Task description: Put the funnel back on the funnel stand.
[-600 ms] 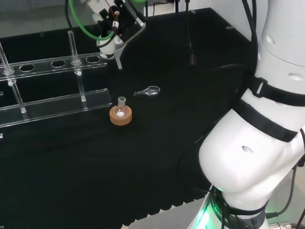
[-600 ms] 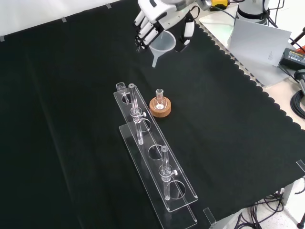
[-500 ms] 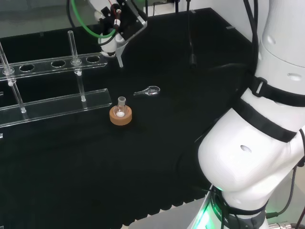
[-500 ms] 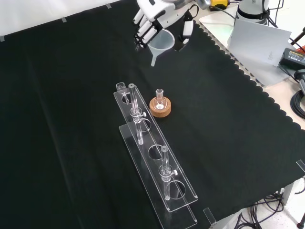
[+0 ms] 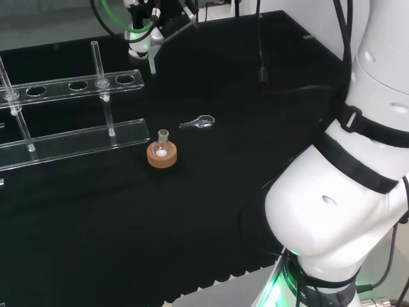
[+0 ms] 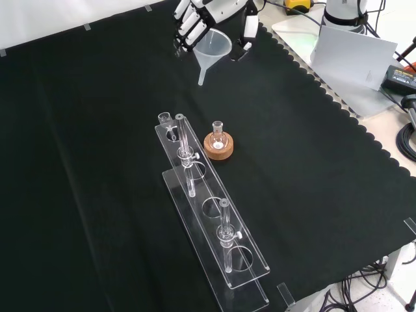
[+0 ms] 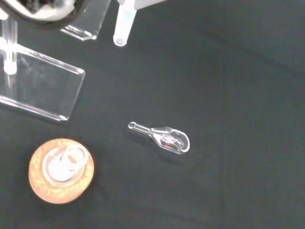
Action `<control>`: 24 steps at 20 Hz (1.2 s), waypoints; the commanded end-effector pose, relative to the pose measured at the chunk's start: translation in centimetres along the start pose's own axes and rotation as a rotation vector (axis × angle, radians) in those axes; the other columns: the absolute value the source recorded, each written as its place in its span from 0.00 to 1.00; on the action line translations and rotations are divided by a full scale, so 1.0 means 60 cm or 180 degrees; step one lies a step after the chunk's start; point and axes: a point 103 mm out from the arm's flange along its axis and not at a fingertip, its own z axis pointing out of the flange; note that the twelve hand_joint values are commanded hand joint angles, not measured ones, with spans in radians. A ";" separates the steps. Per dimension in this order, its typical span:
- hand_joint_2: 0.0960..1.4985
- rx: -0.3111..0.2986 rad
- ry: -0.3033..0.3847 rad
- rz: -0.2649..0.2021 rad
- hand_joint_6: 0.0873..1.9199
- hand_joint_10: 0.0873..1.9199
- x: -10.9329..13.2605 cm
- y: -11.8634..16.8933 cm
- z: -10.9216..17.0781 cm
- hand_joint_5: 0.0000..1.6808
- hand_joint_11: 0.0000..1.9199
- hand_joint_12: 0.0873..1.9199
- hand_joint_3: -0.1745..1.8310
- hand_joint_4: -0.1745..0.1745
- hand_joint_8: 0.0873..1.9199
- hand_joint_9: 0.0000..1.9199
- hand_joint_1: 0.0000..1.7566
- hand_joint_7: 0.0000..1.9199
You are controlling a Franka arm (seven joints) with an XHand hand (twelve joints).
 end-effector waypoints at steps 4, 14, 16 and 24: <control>0.41 -0.0126 0.0155 -0.0113 0.00 0.16 0.012 0.074 -0.042 0.34 0.35 0.60 0.41 0.45 0.27 0.48 0.53 0.25; 0.41 -0.0178 0.0200 -0.0337 0.00 0.16 0.031 0.135 -0.044 0.35 0.35 0.59 0.41 0.45 0.27 0.49 0.53 0.25; 0.42 -0.0177 0.0191 -0.0369 0.00 0.16 0.041 0.141 -0.043 0.35 0.35 0.59 0.41 0.45 0.27 0.49 0.53 0.25; 0.42 -0.0108 0.0112 -0.0425 0.00 0.16 0.067 0.167 -0.035 0.36 0.36 0.59 0.41 0.46 0.27 0.49 0.53 0.25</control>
